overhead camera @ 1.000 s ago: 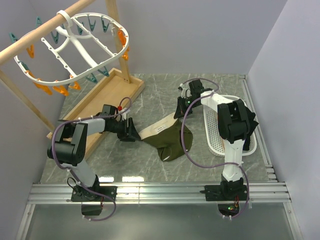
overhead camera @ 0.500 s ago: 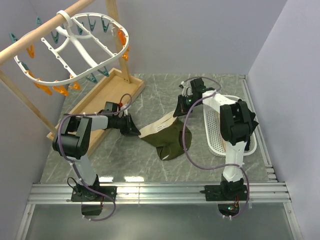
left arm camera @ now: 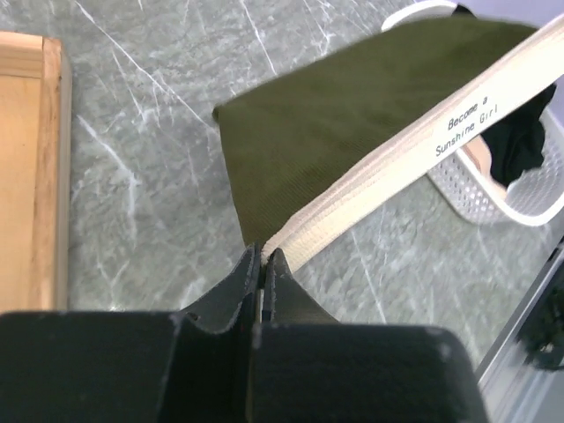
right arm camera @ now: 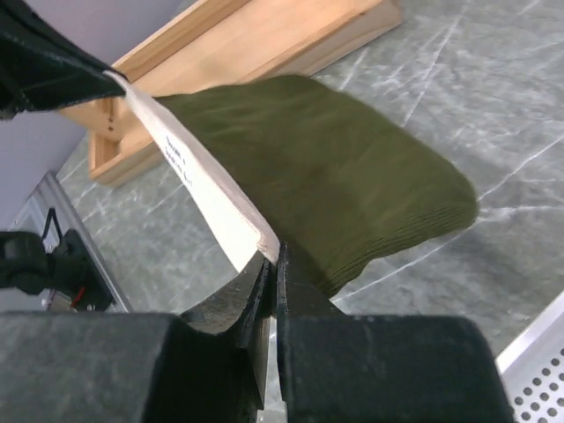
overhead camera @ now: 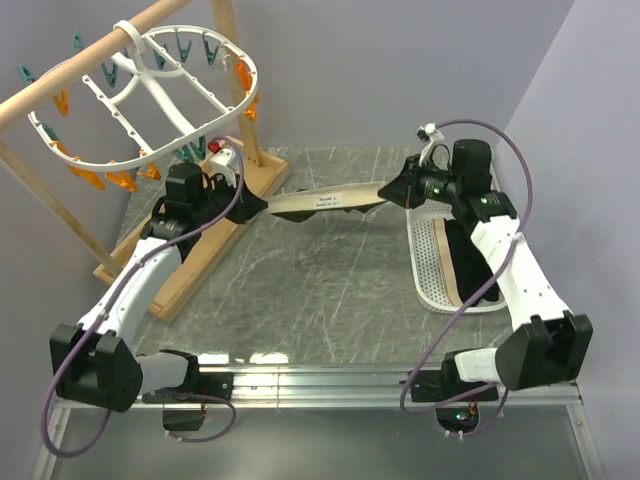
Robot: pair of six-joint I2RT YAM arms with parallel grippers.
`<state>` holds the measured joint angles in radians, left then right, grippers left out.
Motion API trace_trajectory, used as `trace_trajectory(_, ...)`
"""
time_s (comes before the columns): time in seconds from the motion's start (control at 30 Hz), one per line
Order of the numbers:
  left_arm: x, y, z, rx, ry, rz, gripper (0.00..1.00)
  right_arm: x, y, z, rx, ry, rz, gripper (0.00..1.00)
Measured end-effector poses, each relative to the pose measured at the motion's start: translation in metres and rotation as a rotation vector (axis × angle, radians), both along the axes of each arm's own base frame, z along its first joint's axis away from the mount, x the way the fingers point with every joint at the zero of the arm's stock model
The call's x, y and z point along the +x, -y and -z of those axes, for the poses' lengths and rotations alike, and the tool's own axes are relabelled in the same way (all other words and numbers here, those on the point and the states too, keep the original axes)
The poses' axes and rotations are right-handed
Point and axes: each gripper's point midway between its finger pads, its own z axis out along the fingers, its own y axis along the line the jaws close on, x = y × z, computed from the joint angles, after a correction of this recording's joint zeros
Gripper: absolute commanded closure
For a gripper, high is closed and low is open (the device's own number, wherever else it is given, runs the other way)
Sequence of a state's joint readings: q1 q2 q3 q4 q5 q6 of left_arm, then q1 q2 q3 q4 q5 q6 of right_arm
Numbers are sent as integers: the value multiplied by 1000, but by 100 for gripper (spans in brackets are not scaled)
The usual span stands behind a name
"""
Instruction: Clip the underwear to the hanger
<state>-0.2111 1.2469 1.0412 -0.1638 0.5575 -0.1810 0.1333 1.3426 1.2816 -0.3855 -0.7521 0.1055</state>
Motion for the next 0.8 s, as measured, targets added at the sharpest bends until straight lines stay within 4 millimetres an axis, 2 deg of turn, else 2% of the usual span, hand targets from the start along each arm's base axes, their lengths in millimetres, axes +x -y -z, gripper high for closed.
trace_trajectory(0.13, -27, -8, 0, 47, 38, 21, 100, -28, -3, 7, 4, 10, -33, 100)
trace_trajectory(0.37, -79, -20, -20, 93, 118, 60, 100, -84, -21, 18, -4, 22, -122, 100)
trace_trajectory(0.43, -85, -21, -15, 110, 113, 60, 100, -90, -27, 27, -16, 16, -137, 100)
trace_trajectory(0.5, -87, -19, 0, 142, 78, 64, 100, -88, -32, 41, -34, -13, -133, 100)
trace_trajectory(0.57, -81, -13, 22, 184, 17, 72, 100, -73, -35, 64, -67, -71, -108, 100)
trace_trajectory(0.63, -69, -7, 53, 233, -69, 72, 99, -51, -37, 102, -116, -175, -68, 100)
trace_trajectory(0.67, -62, -5, 76, 267, -131, 68, 98, -43, -38, 116, -133, -215, -56, 100)
trace_trajectory(0.7, -56, -4, 97, 297, -186, 62, 97, -32, -38, 140, -163, -276, -34, 100)
trace_trajectory(0.8, -43, -7, 152, 381, -318, 37, 95, -14, -36, 196, -230, -416, 14, 96)
